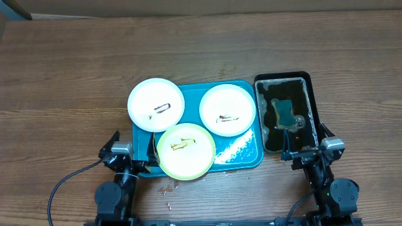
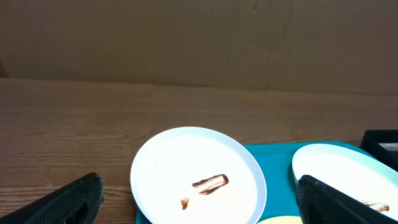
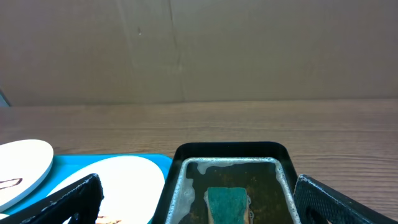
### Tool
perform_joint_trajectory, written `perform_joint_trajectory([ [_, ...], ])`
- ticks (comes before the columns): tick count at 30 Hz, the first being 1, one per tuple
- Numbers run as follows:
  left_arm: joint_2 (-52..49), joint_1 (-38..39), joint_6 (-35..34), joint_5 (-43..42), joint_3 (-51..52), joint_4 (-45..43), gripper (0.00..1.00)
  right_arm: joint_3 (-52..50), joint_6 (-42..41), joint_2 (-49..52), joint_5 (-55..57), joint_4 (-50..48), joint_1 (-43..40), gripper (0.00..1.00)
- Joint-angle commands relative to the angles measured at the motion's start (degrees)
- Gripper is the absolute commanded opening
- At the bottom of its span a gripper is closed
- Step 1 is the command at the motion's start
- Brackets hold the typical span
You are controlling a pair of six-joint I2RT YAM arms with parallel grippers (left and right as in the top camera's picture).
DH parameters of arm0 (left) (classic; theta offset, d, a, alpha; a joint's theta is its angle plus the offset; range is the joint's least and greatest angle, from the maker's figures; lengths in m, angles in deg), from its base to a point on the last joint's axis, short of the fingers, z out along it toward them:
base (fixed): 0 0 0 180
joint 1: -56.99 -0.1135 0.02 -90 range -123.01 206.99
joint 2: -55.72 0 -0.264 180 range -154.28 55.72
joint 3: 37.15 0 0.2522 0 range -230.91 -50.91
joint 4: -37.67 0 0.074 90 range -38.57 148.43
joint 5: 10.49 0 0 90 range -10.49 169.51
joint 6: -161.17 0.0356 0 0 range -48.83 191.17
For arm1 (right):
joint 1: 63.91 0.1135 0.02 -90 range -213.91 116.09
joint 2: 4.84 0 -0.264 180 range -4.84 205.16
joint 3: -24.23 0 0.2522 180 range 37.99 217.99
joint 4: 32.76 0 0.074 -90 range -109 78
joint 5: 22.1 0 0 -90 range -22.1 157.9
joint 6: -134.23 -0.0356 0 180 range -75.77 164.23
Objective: Clean dirty plates on tray and stack at the side
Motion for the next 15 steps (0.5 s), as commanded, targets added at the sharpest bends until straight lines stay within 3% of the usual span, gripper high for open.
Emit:
perform_joint_trajectory([
  [1,0.6,0.1,0.8,-0.2,0.2,0.1,1.0,-0.6,0.2,-0.6,0.0,-0.5,-0.1,1.0],
  [8,0.6,0.1,0.8,-0.2,0.2,0.1,1.0,-0.2,-4.8,-0.6,-0.1,-1.0,-0.1,1.0],
  [15,0.6,0.1,0.8,-0.2,0.2,0.1,1.0,6.6,-4.2,-0.5,-0.5,3.1,0.0,1.0],
])
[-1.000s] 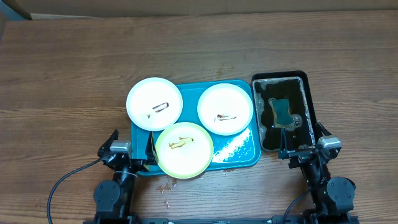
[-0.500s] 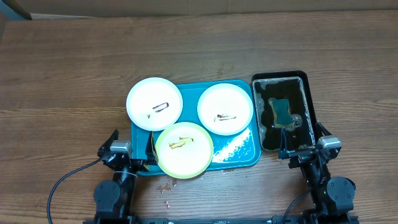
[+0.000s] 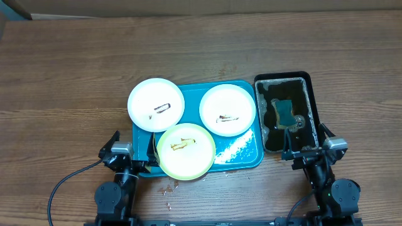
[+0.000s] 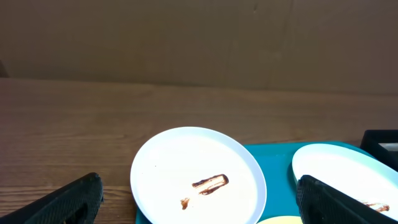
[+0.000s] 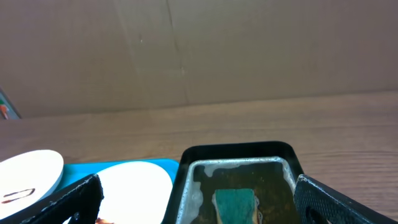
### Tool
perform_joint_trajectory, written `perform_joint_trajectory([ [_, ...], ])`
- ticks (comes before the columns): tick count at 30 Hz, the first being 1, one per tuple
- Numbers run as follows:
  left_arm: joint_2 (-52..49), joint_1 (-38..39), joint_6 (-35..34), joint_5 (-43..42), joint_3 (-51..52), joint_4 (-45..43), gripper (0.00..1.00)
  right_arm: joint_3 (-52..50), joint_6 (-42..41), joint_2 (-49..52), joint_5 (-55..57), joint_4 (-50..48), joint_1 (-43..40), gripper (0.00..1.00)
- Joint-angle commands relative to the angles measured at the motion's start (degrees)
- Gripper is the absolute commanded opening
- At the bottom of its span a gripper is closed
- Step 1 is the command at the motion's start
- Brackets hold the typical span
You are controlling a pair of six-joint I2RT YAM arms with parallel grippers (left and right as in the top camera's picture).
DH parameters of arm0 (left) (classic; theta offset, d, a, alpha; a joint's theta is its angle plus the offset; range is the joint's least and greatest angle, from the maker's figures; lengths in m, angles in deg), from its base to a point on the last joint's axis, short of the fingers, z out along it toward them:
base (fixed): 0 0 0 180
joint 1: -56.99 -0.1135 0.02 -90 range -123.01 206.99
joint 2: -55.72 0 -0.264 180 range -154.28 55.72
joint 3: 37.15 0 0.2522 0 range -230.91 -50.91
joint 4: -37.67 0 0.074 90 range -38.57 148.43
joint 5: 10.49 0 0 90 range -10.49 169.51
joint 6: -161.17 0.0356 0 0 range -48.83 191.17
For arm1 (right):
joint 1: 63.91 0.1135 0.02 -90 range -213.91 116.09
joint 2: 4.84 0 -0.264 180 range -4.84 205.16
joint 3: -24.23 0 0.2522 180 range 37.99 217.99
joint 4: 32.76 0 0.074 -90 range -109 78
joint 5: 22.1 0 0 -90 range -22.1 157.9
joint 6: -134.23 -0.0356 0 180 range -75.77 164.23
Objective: Clean dirty plates on tray and stack at the side
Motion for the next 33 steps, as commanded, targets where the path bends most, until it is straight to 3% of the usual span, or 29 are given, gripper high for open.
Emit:
perform_joint_trajectory([
  [1,0.6,0.1,0.8,-0.2,0.2,0.1,1.0,6.7,0.0,-0.5,-0.3,4.2,-0.1,1.0],
  [5,0.6,0.1,0.8,-0.2,0.2,0.1,1.0,10.8,5.7,0.3,-0.3,10.5,-0.1,1.0],
  [15,0.6,0.1,0.8,-0.2,0.2,0.1,1.0,21.8,4.7,10.8,-0.3,19.3,-0.1,1.0],
  [22,0.6,0.1,0.8,-0.2,0.2,0.1,1.0,34.2,2.5,23.7,-0.3,25.2,-0.1,1.0],
  [26,0.6,0.1,0.8,-0.2,0.2,0.1,1.0,42.2,-2.6,32.5,-0.4,29.7,0.0,1.0],
  [33,0.6,0.1,0.8,-0.2,0.2,0.1,1.0,57.2,-5.9,49.8,-5.1,41.5,-0.1,1.0],
])
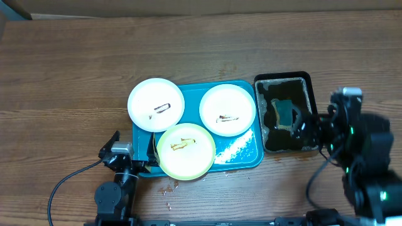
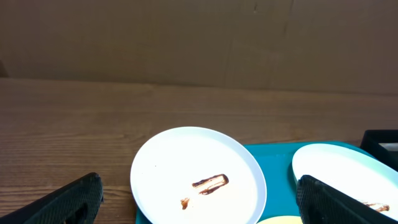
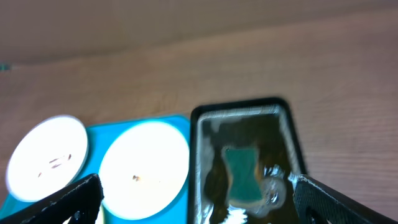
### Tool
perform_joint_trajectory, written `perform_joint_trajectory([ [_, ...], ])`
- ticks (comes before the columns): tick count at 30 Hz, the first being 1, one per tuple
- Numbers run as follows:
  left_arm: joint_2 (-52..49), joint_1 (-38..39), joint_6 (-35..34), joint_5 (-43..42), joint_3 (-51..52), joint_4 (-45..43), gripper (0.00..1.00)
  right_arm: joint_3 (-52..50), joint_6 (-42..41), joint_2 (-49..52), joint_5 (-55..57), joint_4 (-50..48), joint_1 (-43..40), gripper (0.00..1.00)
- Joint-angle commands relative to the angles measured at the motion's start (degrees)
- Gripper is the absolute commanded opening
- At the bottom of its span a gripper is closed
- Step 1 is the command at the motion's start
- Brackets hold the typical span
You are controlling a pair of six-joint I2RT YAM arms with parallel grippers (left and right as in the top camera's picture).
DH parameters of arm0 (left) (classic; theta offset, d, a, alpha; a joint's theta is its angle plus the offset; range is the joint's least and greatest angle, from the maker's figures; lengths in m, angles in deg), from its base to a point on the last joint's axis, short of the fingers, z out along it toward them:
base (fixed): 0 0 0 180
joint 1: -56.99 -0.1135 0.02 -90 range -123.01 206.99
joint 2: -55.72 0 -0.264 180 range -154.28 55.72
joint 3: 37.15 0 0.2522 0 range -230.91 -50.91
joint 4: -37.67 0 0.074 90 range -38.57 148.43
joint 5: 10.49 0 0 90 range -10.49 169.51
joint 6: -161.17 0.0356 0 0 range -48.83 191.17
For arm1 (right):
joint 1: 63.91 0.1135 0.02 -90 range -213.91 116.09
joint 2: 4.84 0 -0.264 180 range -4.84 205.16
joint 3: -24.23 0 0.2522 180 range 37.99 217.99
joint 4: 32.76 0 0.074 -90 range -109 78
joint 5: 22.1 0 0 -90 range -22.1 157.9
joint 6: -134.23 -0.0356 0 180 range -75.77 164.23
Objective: Clean dirty plates on tray and stack at the side
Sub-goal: 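Move the right gripper over the black basin toward the sponge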
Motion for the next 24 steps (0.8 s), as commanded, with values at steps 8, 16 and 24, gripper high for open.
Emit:
perform_joint_trajectory([
  [8,0.6,0.1,0.8,-0.2,0.2,0.0,1.0,19.2,-2.1,20.9,-10.7,16.4,0.0,1.0],
  [16,0.6,0.1,0.8,-0.2,0.2,0.0,1.0,20.0,-1.4,21.1,-12.4,14.0,0.0,1.0],
  [24,0.6,0.1,0.8,-0.2,0.2,0.0,1.0,20.0,-2.2,21.7,-11.8,18.0,-0.1,1.0],
])
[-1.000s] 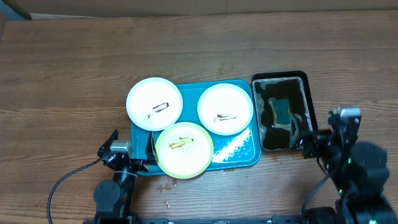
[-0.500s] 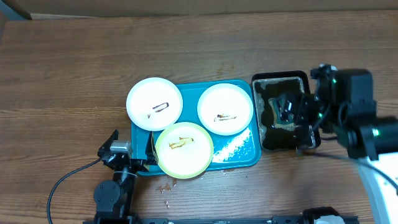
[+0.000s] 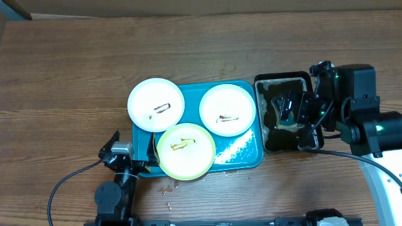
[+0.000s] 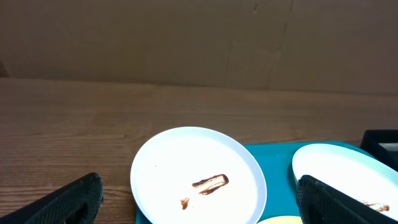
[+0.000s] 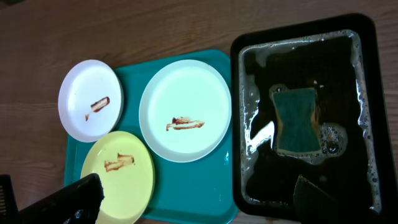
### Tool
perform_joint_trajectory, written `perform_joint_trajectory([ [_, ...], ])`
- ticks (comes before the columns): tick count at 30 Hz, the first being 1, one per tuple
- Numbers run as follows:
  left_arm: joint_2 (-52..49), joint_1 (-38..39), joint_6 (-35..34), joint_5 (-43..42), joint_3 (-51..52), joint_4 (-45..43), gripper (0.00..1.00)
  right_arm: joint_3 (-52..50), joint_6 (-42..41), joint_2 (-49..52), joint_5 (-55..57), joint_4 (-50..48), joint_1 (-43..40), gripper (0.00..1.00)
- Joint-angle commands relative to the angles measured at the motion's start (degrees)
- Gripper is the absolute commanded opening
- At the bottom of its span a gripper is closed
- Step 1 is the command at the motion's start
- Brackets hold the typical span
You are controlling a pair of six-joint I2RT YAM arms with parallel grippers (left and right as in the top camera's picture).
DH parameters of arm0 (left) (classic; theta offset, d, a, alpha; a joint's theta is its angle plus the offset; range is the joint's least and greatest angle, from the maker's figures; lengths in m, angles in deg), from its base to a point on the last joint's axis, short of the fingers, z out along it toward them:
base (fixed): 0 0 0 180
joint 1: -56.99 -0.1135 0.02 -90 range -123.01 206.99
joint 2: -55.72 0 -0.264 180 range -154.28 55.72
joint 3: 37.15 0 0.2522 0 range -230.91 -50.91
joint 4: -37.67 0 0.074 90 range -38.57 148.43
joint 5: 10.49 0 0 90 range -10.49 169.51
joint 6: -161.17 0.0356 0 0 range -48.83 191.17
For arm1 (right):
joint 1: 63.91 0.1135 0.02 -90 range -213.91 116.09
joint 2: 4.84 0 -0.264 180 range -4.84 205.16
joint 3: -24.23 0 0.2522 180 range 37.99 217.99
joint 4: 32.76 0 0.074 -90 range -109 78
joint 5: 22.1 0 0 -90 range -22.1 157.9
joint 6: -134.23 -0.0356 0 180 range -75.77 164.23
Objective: Clean dirty plates on tray and stack at the side
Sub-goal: 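Move the right gripper over the black basin toward the sponge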
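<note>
Three dirty plates lie on the teal tray: a white plate overhanging its left edge, a white plate at its right, and a yellow plate at the front. Each has a brown smear. A green sponge lies in the black basin of murky water. My right gripper hangs open high above the basin, nothing between its fingers. My left gripper rests open at the near edge, facing the left white plate.
The basin stands against the tray's right side. A few brown drips mark the wood in front of the tray. A black cable curls at the near left. A cardboard wall closes off the far side of the table.
My right arm has moved left and farther out, from beside the basin's right edge to above it, and its camera now looks straight down on sponge and plates. The left arm has not moved.
Both grippers first rested open at the near edge, the right one facing the basin. The right one then tilted up slightly, later stood raised to the right of the basin, and now hangs over it. Plates, tray, sponge and left arm stayed put.
</note>
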Motion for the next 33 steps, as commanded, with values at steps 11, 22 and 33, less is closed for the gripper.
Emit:
perform_joint_trajectory([
  [11,0.6,0.1,0.8,-0.2,0.2,0.1,1.0,2.3,-0.7,9.3,0.4,5.8,-0.1,1.0],
  [22,0.6,0.1,0.8,-0.2,0.2,0.1,1.0,10.3,-2.6,19.8,11.4,8.4,-2.1,1.0],
  [33,0.6,0.1,0.8,-0.2,0.2,0.1,1.0,12.1,-3.1,20.0,17.7,13.4,-12.3,1.0],
])
